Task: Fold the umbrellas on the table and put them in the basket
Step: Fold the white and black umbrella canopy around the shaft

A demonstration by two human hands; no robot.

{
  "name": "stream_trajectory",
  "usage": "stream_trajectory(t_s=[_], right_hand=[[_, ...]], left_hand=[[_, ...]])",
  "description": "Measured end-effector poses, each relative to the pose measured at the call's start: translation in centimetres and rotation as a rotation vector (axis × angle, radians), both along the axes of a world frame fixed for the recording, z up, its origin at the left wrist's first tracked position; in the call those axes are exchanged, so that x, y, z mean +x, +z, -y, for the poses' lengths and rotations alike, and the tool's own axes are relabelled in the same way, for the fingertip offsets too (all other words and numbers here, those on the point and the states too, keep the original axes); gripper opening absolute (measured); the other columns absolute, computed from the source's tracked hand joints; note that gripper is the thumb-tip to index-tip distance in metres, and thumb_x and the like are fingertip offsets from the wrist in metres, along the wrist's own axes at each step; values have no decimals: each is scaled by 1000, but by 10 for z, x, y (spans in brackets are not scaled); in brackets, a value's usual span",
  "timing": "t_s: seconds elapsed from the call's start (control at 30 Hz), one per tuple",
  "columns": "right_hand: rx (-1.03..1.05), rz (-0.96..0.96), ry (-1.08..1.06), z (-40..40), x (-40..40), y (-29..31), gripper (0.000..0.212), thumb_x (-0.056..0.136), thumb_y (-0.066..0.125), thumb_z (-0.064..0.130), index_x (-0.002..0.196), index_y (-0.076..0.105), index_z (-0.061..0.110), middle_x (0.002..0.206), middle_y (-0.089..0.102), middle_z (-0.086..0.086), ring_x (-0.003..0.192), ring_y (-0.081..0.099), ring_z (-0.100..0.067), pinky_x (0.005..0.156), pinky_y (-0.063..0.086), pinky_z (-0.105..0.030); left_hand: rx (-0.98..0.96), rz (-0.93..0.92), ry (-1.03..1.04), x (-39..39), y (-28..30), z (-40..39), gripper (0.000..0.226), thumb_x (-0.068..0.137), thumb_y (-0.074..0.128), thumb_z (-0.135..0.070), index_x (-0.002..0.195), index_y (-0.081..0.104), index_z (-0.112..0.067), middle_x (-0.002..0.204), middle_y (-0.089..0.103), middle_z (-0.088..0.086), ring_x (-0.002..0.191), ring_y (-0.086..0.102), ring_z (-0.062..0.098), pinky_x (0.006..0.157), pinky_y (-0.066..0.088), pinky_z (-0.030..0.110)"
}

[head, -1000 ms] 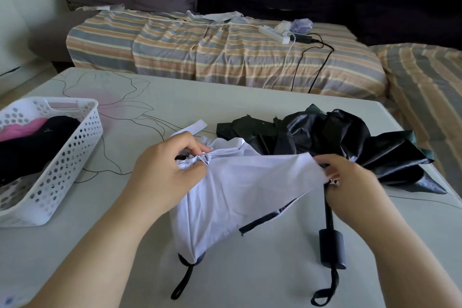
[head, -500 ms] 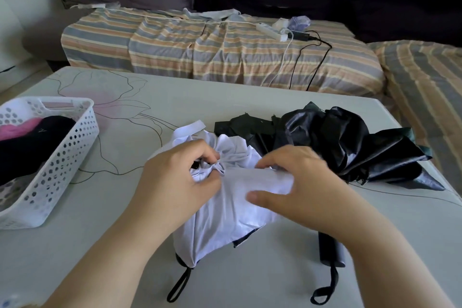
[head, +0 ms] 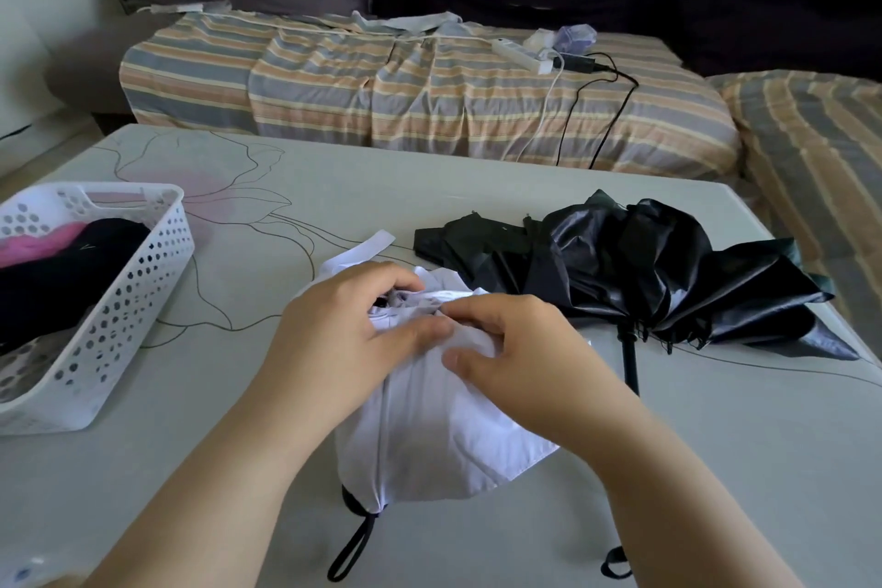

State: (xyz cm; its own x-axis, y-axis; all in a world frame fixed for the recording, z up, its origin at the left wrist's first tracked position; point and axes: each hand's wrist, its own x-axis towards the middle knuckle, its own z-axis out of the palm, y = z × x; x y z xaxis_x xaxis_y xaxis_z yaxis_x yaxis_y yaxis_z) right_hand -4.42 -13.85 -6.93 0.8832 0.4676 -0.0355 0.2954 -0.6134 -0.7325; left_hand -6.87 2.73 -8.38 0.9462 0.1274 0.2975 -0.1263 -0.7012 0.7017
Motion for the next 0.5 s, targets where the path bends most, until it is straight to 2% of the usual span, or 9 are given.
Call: stream_trajectory(t_s=[0.07, 0.1, 0.17, 0.27, 0.37, 0.5], right_hand=[[83, -61, -17, 0, 0, -1, 31, 88, 61, 12, 105, 60, 38, 80, 70, 12, 60, 56, -1, 62, 45, -19], [101, -82, -20, 0, 1, -2, 31, 88, 60, 10, 100, 57, 38, 76, 69, 13, 55, 53, 0, 60, 44, -17], [118, -110, -16, 3, 1, -1, 34, 88, 57, 5, 95, 54, 38, 72, 67, 17, 51, 52, 2, 59, 44, -16], [135, -133, -22, 7, 1, 1, 37, 89, 53, 1, 95, 56, 37, 82, 70, 19, 52, 52, 2, 55, 44, -13], [129, -125, -6, 8, -1, 1, 40, 90, 50, -1, 98, 56, 38, 83, 71, 20, 56, 53, 4, 54, 39, -9], [114, -96, -1, 7, -3, 1, 45, 86, 45, -5, 99, 54, 37, 83, 69, 27, 65, 55, 6, 57, 37, -7]], left_hand=[[23, -6, -61, -1, 2, -3, 48, 58, 71, -69, 93, 67, -38, 104, 49, -47, 97, 53, -15, 72, 32, -3], [36, -19, -99, -1, 3, -5, 53, 55, 67, -73, 96, 67, -39, 107, 47, -49, 106, 52, -13, 75, 32, -4], [79, -108, -175, 0, 7, -10, 53, 49, 63, -74, 97, 60, -53, 109, 44, -53, 120, 46, -8, 79, 34, -1], [147, -293, -254, 1, 11, -22, 59, 48, 80, -65, 97, 46, -70, 113, 49, -47, 113, 44, -16, 88, 39, 10], [119, -351, -286, 4, 7, -28, 55, 58, 82, -54, 102, 50, -62, 115, 51, -41, 111, 46, -16, 96, 42, 20], [115, -223, -223, 4, -4, -21, 35, 71, 75, -41, 103, 60, -46, 105, 56, -28, 100, 53, -7, 86, 46, 23]])
